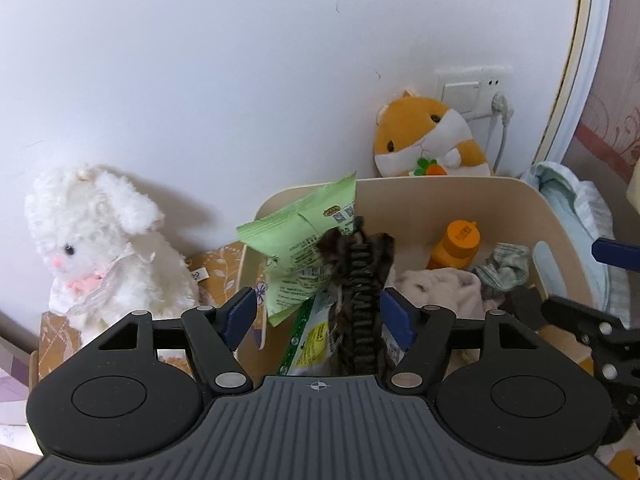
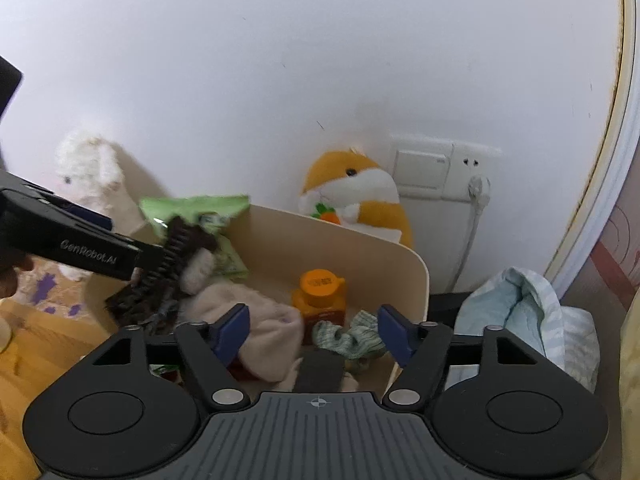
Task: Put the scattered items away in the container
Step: 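Carry the claw clip and knotted cloth into the basket and release both, then grasp the white scrunchie with the left tool while the right tool grasps the clear plastic packet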
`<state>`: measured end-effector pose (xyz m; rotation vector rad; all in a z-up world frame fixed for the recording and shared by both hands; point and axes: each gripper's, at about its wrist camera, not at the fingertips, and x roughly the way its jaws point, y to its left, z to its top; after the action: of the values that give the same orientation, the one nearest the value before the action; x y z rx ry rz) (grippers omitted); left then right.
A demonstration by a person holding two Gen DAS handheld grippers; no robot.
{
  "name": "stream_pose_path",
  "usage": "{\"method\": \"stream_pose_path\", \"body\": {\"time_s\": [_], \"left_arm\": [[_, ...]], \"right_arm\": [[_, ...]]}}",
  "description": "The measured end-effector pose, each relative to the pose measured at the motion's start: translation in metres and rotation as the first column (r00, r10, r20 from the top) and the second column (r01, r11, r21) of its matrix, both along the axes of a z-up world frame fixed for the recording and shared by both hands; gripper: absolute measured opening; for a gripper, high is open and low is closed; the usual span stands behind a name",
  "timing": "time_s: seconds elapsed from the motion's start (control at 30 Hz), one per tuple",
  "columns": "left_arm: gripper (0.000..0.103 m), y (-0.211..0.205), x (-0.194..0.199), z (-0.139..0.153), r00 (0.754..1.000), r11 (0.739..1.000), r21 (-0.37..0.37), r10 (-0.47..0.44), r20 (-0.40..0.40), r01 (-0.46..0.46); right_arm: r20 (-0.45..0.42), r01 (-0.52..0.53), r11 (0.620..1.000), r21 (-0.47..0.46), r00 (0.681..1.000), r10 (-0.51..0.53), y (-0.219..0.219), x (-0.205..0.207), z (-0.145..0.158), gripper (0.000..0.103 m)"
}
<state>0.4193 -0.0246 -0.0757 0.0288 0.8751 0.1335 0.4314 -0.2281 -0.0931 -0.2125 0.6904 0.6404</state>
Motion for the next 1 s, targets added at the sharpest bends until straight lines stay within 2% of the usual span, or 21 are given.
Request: {"method": "stream_pose_path", "body": {"time_s": [0.2,0.23,0.4,0.6,0.67,0.8,1.0], "left_arm": [[0.072,0.016,-0.033,0.012,0.999,0.999,-0.021,-0.03,0.02,0.03],[0.073,0.019,-0.039,0.012,0.999,0.999,-0.023,-0.039,0.016,0.039],[0.075,0.029,-0.06,-0.003,0.993,0.994,-0.024,-0.106,-0.048,0.105],[0.075,0.036,-0.074,-0.037,0.975,0.985,0.022,-0.168,-0.143,0.173],[0.075,0.038,-0.075,-0.048,0.966,0.98,0.028,-0.191,-0.176,0.199],[0.075,0.04,-0.074,-0.066,0.953,0.968,0.075,-0.221,-0.209,0.241],[0.075,0.047,-0.063,-0.091,0.936,0.96,0.069,-0.246,-0.251,0.271]], "right_arm": [[0.027,-0.122,0.992,0.01,0.992,0.122,-0.007,-0.034,0.011,0.081],[0.031,-0.144,0.99,0.008,0.989,0.144,-0.008,-0.041,0.011,0.085],[0.035,-0.262,0.965,-0.03,0.964,0.263,-0.012,-0.072,0.004,0.087],[-0.058,-0.356,0.933,-0.049,0.934,0.353,-0.015,-0.09,-0.017,0.087],[-0.1,-0.381,0.923,-0.052,0.922,0.375,-0.015,-0.091,-0.026,0.084],[-0.155,-0.434,0.897,-0.085,0.895,0.419,-0.01,-0.094,-0.043,0.082],[-0.207,-0.53,0.833,-0.159,0.843,0.496,0.003,-0.101,-0.065,0.081]]}}
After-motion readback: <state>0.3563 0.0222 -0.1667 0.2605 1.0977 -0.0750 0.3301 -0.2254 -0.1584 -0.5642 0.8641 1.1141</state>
